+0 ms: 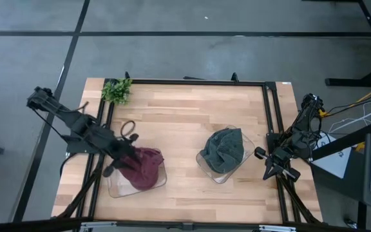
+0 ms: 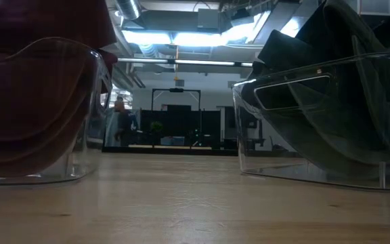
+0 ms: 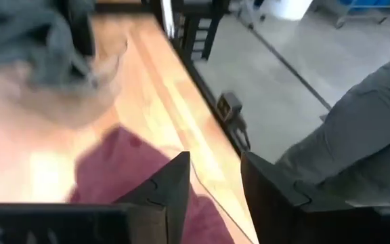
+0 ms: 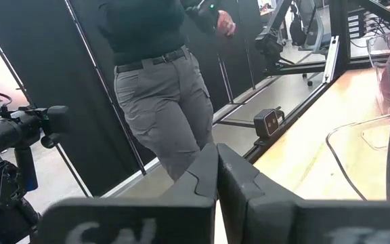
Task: Pick & Place hat
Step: Return to Home Position
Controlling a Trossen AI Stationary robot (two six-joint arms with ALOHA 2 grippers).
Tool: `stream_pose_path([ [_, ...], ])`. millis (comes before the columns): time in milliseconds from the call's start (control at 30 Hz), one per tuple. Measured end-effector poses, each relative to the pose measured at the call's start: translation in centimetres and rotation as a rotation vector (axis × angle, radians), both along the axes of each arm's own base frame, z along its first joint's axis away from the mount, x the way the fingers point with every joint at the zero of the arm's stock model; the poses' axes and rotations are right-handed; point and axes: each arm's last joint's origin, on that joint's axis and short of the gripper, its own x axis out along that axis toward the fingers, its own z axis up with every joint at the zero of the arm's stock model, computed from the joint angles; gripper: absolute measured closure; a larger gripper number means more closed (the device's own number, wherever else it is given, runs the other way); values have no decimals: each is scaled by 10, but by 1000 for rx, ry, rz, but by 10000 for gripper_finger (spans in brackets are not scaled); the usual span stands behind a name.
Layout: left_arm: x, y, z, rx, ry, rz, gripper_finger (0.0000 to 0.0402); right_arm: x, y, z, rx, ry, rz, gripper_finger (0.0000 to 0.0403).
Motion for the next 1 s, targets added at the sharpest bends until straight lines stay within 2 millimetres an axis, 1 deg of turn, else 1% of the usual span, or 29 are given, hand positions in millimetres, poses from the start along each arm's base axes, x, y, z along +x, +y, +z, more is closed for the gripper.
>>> stream_pose_path([
  [100, -8, 11, 11, 20, -102, 5, 270, 0, 0, 0, 0, 0, 0, 397],
  [200, -14, 24, 21, -42, -166, 85, 271, 0, 0, 0, 0, 0, 0, 397],
  [267, -18, 34, 26, -50, -207, 133, 272, 0, 0, 0, 0, 0, 0, 397],
  [367, -24, 47, 32, 19, -287, 178, 271, 0, 0, 0, 0, 0, 0, 397],
  [467, -29, 57, 31, 121, -345, 203, 268, 0, 0, 0, 0, 0, 0, 397],
  [533, -33, 64, 26, 160, -387, 239, 267, 0, 0, 0, 0, 0, 0, 397],
  [600, -36, 72, 17, 151, -424, 306, 268, 0, 0, 0, 0, 0, 0, 397],
  [833, -48, 98, -29, 106, -578, 563, 271, 0, 0, 0, 0, 0, 0, 397],
  [1000, -55, 113, -52, 97, -709, 731, 272, 0, 0, 0, 0, 0, 0, 397],
])
